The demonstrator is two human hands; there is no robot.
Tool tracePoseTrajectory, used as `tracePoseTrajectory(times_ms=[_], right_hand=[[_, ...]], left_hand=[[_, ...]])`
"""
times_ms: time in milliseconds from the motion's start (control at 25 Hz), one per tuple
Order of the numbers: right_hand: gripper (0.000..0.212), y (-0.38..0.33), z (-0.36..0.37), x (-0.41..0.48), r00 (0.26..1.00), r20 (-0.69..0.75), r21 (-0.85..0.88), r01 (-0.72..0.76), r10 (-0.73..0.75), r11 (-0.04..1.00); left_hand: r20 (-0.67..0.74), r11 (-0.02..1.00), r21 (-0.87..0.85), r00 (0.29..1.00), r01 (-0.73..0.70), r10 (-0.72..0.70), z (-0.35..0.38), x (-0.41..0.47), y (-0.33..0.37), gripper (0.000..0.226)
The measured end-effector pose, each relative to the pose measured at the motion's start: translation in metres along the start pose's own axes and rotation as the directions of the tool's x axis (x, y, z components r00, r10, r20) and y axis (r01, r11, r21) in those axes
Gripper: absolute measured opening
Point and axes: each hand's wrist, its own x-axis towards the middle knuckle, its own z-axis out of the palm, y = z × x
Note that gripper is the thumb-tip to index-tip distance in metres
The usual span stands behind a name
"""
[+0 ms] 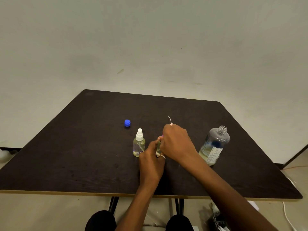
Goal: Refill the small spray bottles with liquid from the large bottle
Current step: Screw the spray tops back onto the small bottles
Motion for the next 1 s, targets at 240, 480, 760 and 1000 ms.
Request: tracePoseTrajectory(times_ms=[240, 480, 760, 1000], right_hand=[[0.021, -0.007, 0.008, -0.003, 0.992, -0.057, 0.070, -0.112, 0.116, 0.991], [0.019, -0.001, 0.013, 0.002, 0.992, -0.036, 0.140, -0.114, 0.120, 0.984], [0.018, -0.002, 0.007, 0.002, 0.997, -0.033, 0.088, -0.065, 0.068, 0.994], [0.045, 0.006, -0.025, 0.002, 0.995, -0.036, 0.073, -0.089, 0.092, 0.993]], left_hand=[[-0.023, 0.999, 0.038, 0.999, -0.027, 0.028, 0.001, -0.001, -0.001, 0.027], [-0.013, 1.000, 0.007, 1.000, 0.006, -0.006, 0.002, 0.000, 0.002, 0.034], [-0.010, 0.999, 0.029, 1.000, -0.018, 0.018, 0.002, 0.000, 0.002, 0.043], [0.015, 0.997, 0.067, 1.000, 0.023, -0.024, -0.002, -0.001, 0.012, 0.062]])
